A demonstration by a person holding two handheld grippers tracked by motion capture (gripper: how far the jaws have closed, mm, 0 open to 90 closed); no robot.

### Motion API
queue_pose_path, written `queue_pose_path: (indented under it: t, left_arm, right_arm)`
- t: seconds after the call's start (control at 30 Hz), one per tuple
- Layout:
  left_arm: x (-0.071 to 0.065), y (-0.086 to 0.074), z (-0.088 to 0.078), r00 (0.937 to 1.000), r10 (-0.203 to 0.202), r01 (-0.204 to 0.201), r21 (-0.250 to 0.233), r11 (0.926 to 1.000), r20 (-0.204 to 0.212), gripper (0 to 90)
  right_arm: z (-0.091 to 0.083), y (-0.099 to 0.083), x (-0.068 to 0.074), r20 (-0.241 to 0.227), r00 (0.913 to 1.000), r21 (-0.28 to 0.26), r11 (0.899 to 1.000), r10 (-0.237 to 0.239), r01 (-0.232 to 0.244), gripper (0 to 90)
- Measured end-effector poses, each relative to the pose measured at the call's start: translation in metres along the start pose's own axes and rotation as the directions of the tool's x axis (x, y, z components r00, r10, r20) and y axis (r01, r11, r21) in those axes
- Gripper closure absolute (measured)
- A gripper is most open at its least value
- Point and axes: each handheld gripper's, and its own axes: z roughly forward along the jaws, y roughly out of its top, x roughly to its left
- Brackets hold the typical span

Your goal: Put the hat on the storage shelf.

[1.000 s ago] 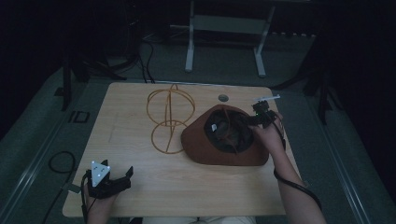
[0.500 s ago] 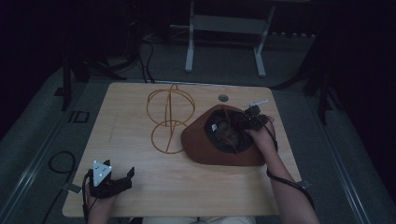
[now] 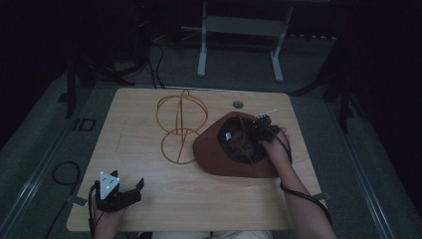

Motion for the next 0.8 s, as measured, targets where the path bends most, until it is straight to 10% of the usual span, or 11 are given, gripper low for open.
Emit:
queue_pose_path:
  t: [0.27,0.5,0.8]
  left_arm:
    - [0.003,0.000,-0.002,0.9999,-0.008,0.008,-0.011,0.9999,-0.014,7.0]
    - [0.002,0.001,-0.002,0.9999,-0.002,0.001,-0.010,1.0000,-0.014,7.0]
    - [-0.003,0.003,-0.004,0.9998,0.007,-0.007,-0.003,1.0000,0.016,7.2]
  right_arm:
    - [0.000,-0.006,0.004,0.085,0.9961,-0.029,0.999,0.025,-0.023,83.4]
    - [-0.033,-0.003,-0.017,-0.026,0.9883,-0.123,0.981,0.150,-0.152,84.7]
    - [-0.088,-0.003,-0.048,-0.189,0.9512,-0.242,0.927,0.244,-0.286,84.7]
